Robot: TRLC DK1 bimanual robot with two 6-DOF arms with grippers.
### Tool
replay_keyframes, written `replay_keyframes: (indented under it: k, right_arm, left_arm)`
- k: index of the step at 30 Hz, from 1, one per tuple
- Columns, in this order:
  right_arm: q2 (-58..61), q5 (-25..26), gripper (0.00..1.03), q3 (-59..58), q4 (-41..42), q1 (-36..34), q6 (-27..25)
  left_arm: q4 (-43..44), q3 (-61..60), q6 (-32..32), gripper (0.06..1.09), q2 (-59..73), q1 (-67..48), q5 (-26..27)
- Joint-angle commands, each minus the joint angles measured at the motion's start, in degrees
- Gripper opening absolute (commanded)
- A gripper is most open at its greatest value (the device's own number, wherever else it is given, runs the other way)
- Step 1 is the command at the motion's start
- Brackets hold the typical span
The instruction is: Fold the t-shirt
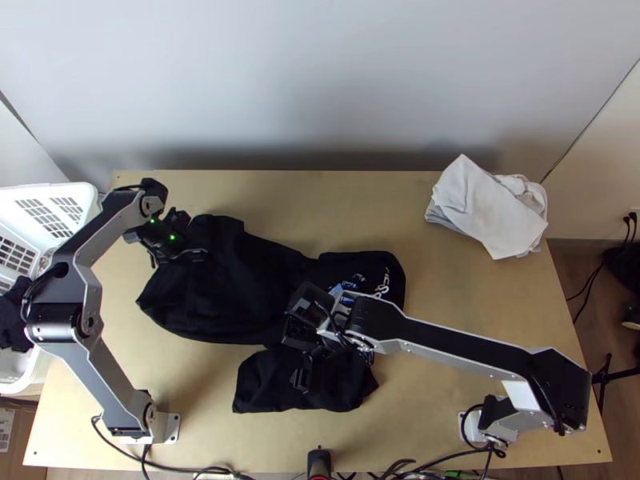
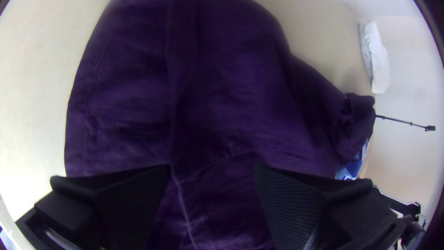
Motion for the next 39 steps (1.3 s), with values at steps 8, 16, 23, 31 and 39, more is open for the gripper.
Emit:
replay_keyframes:
  k: [8, 16, 23, 31, 39]
  right_arm:
    - [-1.68, 0.86, 0.98, 0.16, -0.15, -0.29, 2.11]
    - [-3.26, 4.11, 0.98, -2.04, 0.2, -1.09, 1.85]
    - [-5.54, 5.87, 0.98, -4.94, 2.49, -3.2, 1.85]
    - [-8.88, 6.92, 0.98, -8.81, 4.07, -4.69, 1.76]
    - [-11.96, 8.59, 0.98, -11.53, 7.24, -5.92, 1.94]
  left_arm:
    - [6.54, -4.14, 4.41, 0.09, -0.93, -0.17, 1.22]
    - [12.78, -1.06, 3.89, 0.09, -3.56, 0.36, 4.04]
    - [20.43, 7.29, -5.96, 0.09, -4.44, 5.02, 18.27]
    - [29.22, 8.08, -14.4, 0.09, -4.71, 6.07, 30.75]
    - [46.0, 5.35, -31.1, 0.09, -2.24, 11.7, 36.91]
